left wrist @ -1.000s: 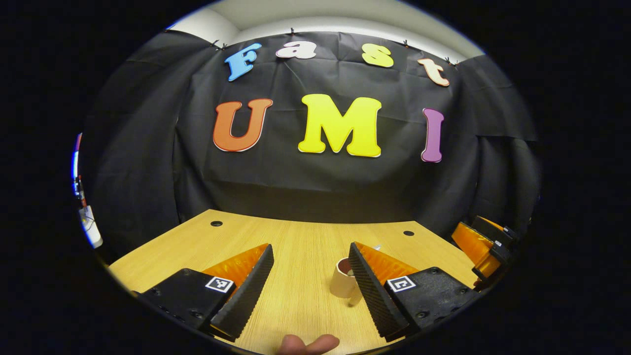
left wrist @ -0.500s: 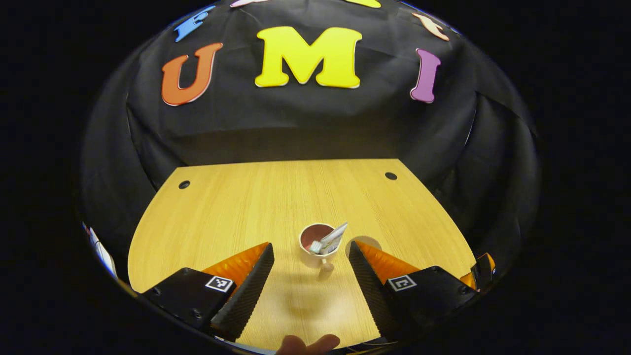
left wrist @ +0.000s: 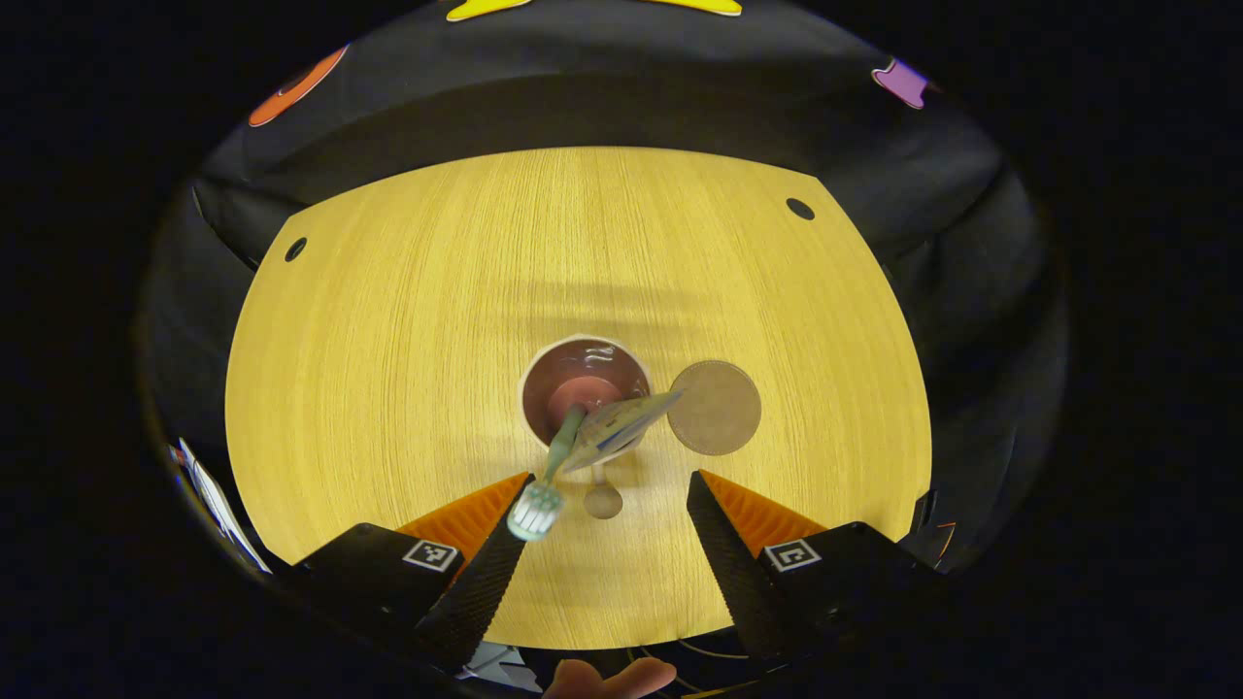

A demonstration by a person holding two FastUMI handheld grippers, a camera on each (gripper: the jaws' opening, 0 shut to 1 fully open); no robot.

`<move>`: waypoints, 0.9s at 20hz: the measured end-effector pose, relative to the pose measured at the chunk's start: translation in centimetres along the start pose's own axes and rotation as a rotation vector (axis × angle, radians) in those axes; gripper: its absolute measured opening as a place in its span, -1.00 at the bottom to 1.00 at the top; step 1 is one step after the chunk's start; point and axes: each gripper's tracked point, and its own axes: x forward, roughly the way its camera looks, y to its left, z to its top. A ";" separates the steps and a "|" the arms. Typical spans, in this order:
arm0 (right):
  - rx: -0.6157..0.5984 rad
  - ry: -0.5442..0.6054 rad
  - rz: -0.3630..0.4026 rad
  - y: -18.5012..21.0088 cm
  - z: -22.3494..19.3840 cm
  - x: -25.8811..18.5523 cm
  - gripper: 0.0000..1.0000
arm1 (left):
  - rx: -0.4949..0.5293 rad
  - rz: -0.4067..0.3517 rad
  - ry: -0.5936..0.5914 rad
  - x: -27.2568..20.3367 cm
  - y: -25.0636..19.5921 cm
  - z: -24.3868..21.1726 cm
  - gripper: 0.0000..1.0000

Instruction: Put the toothbrush and toothpaste on the desktop into the cup, then pick up the cup and place it on the coaster on the desktop.

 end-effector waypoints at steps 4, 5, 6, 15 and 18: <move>0.013 0.030 -0.001 -0.3 -1.4 0.3 0.84 | -0.026 0.022 0.057 1.9 1.6 0.8 0.96; 0.021 0.038 -0.004 -0.5 -1.7 0.5 0.92 | -0.026 0.027 0.067 2.2 1.9 1.1 0.96; 0.030 0.044 -0.008 -0.6 -1.9 0.6 0.92 | -0.024 0.032 0.078 2.4 2.2 1.3 0.96; 0.043 0.055 -0.022 -1.2 -2.8 0.6 0.84 | -0.007 0.098 0.083 0.1 4.2 6.2 0.76; 0.044 0.051 -0.026 -1.4 -2.6 0.3 0.84 | -0.022 0.109 0.101 -1.1 4.4 8.3 0.43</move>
